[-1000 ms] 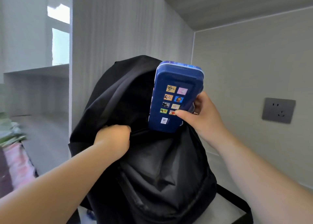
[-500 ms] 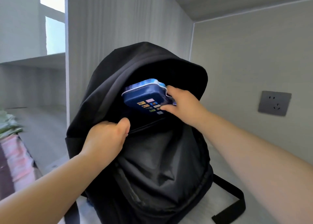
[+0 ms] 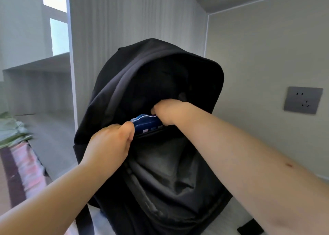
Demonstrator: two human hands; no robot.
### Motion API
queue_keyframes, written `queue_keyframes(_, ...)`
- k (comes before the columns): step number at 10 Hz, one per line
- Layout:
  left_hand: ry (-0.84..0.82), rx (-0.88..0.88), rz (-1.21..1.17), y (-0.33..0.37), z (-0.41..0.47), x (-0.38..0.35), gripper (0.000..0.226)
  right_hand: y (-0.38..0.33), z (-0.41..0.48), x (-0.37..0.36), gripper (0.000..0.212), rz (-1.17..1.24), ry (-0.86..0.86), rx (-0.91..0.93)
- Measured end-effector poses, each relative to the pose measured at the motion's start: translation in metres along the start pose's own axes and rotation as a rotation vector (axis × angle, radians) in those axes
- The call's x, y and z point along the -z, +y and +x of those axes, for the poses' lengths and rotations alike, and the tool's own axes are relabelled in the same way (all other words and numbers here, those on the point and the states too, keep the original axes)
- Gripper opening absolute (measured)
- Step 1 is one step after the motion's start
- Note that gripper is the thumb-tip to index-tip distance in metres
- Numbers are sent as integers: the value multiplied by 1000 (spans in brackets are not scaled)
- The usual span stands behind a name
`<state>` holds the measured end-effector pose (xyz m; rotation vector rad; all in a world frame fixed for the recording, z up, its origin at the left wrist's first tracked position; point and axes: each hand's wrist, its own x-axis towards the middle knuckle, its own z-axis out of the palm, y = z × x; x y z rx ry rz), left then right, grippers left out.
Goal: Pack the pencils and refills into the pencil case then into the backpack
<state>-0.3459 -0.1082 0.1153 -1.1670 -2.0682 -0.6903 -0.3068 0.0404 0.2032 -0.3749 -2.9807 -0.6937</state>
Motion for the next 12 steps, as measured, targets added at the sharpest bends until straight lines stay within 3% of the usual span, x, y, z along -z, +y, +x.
queue_keyframes(2, 70, 11, -139, -8, 3, -7, 56, -1, 10, -21, 45, 196, -104, -8)
queue_keyframes(3, 91, 57, -175, -6, 3, -4, 56, 4, 8, -24, 51, 494, -99, 4)
queue_keyframes(4, 112, 103, -228, -5, 10, -1, 52, 7, 5, -32, 36, 756, 36, 37)
queue_keyframes(5, 111, 161, -253, -6, 17, -1, 48, 4, 8, -36, 30, 732, 46, 54)
queue_keyframes(7, 99, 227, -221, -3, 20, 0, 45, -1, 15, -21, 35, 543, -104, 14)
queue_keyframes(8, 79, 228, -158, -2, 20, 0, 43, -6, 13, -23, 33, 629, 12, -33)
queue_keyframes(9, 49, 194, -130, 0, 19, 4, 22, 1, -4, -27, 29, 785, 217, -96)
queue_keyframes(10, 40, 171, -158, 10, 12, 10, 6, 16, -35, -32, 25, 789, 368, -115)
queue_keyframes(12, 2, 95, -329, 53, -36, 21, 6, 26, -128, -55, 21, 654, 383, -176)
